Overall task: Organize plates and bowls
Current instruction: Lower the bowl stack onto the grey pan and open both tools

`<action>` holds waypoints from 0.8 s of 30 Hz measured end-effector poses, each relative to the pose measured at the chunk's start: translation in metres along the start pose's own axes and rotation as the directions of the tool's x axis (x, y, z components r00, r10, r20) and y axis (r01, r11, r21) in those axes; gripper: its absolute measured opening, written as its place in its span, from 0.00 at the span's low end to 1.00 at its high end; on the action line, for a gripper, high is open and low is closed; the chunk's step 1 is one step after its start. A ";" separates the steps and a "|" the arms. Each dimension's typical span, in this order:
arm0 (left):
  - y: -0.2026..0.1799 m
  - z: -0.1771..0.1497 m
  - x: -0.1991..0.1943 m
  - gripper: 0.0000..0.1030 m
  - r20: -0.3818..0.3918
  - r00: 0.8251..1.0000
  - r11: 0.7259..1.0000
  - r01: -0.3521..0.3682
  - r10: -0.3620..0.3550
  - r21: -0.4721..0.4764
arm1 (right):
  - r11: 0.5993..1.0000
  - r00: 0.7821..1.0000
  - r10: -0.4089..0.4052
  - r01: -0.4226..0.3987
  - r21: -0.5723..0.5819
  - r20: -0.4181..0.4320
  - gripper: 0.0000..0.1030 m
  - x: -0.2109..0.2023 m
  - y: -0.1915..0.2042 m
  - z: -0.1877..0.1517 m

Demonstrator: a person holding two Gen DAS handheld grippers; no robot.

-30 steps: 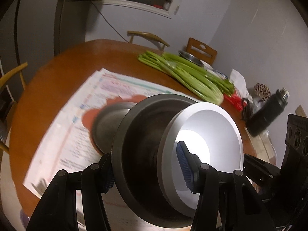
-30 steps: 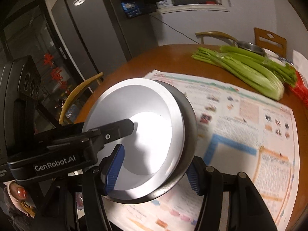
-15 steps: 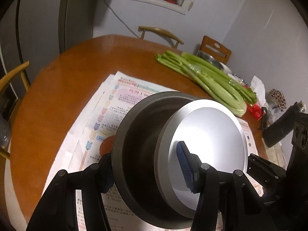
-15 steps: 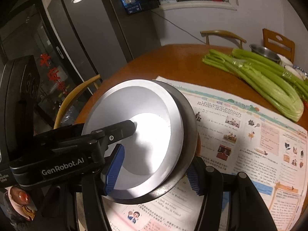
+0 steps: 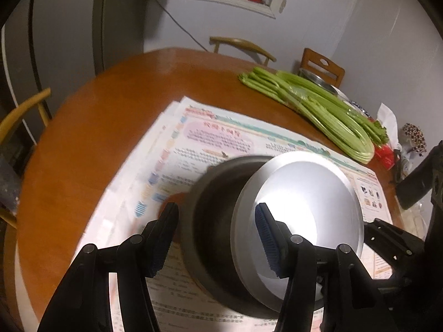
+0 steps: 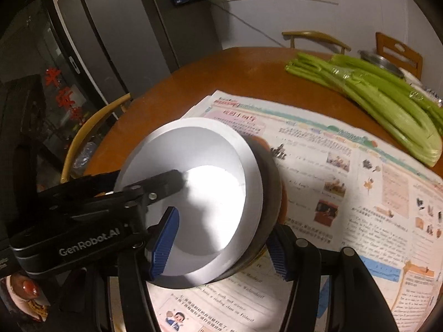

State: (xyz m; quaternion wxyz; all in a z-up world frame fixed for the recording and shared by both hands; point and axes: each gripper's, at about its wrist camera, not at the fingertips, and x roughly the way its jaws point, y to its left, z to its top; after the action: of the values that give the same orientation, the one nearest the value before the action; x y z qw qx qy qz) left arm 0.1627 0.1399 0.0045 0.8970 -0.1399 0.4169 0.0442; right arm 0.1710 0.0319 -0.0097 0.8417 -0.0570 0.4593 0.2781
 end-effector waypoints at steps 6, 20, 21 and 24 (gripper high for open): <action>0.002 -0.002 -0.024 0.58 0.062 0.997 0.999 -0.045 0.045 -0.003 | 0.997 0.995 -0.081 0.082 -0.010 0.051 0.59 -0.013 -0.001 -0.001; -0.013 -0.057 -0.097 0.68 0.192 0.976 0.994 -0.105 0.107 -0.023 | 0.993 0.975 -0.073 0.090 -0.074 0.209 0.59 -0.087 0.016 -0.043; -0.013 -0.063 -0.099 0.69 0.189 0.976 0.994 -0.104 0.106 -0.025 | 0.993 0.976 -0.064 0.083 -0.083 0.210 0.59 -0.090 0.018 -0.049; -0.012 -0.083 -0.104 0.69 0.177 0.976 0.992 -0.122 0.127 -0.037 | 0.991 0.977 -0.058 0.080 -0.105 0.205 0.59 -0.095 0.023 -0.066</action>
State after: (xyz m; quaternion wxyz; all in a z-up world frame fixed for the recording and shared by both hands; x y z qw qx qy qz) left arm 0.0366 0.1089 0.0357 0.9244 -0.1207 0.3420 0.1180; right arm 0.0692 -0.0115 0.0329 0.8886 -0.0916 0.3529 0.2785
